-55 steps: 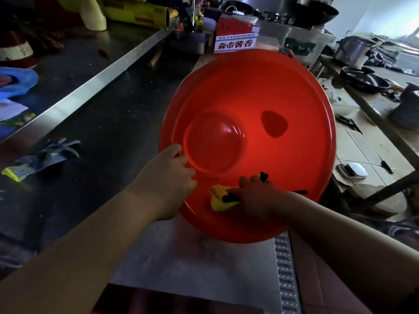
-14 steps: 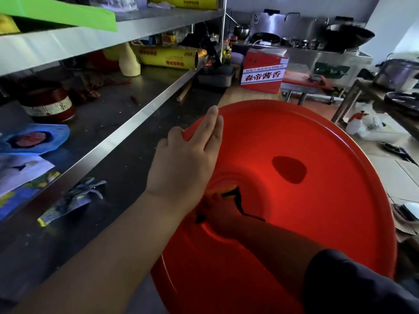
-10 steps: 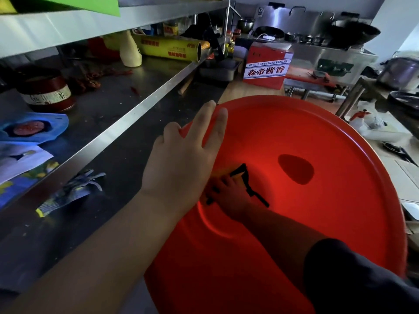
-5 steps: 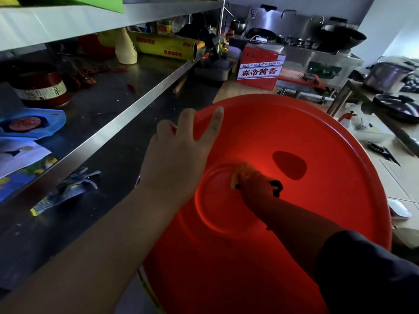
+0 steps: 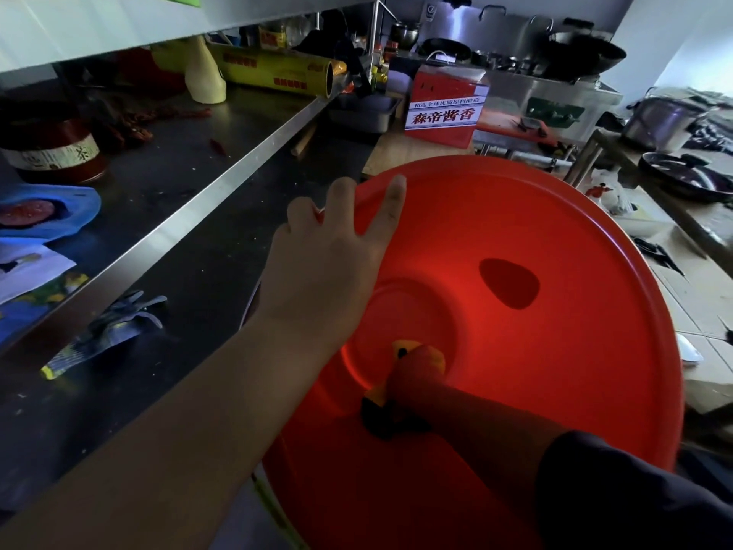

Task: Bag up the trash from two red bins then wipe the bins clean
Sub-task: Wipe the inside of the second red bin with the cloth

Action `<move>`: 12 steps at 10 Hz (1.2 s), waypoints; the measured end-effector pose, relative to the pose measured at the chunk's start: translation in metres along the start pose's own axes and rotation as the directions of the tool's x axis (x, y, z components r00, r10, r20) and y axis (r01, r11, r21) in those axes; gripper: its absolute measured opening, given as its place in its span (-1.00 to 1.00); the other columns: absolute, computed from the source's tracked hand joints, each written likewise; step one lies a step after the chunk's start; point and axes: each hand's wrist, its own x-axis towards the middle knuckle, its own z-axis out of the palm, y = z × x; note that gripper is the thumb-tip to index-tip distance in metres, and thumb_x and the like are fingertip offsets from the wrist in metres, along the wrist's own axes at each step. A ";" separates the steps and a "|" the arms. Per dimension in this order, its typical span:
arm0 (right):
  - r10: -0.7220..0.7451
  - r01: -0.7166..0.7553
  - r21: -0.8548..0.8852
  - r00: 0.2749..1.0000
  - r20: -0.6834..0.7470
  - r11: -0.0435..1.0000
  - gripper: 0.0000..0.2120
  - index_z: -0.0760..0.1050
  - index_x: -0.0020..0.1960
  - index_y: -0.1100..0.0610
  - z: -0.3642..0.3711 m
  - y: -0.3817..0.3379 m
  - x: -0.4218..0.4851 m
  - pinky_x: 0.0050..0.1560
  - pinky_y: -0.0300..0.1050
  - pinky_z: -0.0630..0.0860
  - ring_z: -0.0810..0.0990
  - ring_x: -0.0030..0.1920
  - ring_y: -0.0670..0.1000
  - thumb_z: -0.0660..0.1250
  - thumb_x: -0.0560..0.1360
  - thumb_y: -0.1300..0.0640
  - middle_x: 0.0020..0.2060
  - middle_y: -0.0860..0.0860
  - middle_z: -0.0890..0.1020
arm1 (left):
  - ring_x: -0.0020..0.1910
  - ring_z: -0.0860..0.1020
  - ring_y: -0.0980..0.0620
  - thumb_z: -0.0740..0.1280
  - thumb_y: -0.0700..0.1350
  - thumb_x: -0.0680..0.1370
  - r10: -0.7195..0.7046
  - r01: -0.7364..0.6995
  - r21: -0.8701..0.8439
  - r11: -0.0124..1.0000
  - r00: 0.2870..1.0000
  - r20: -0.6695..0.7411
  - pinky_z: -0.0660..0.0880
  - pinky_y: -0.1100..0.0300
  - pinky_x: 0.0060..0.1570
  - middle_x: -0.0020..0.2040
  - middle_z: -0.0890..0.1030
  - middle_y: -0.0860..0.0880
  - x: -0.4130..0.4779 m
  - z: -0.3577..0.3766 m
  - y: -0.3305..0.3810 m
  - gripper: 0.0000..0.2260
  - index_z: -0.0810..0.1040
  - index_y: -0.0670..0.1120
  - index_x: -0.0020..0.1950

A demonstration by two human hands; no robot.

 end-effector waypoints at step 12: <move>-0.484 0.398 -0.576 0.875 0.005 0.714 -0.45 -0.10 0.56 -0.02 0.004 -0.013 0.001 0.14 0.21 0.42 0.22 0.36 0.39 -0.09 0.60 0.18 0.48 0.22 0.09 | -0.14 0.45 -0.30 0.36 -0.29 0.41 -0.015 0.014 -0.042 0.999 0.999 -0.034 0.45 0.00 -0.30 0.26 0.40 -0.27 -0.006 -0.001 0.001 -0.28 0.17 -0.02 0.52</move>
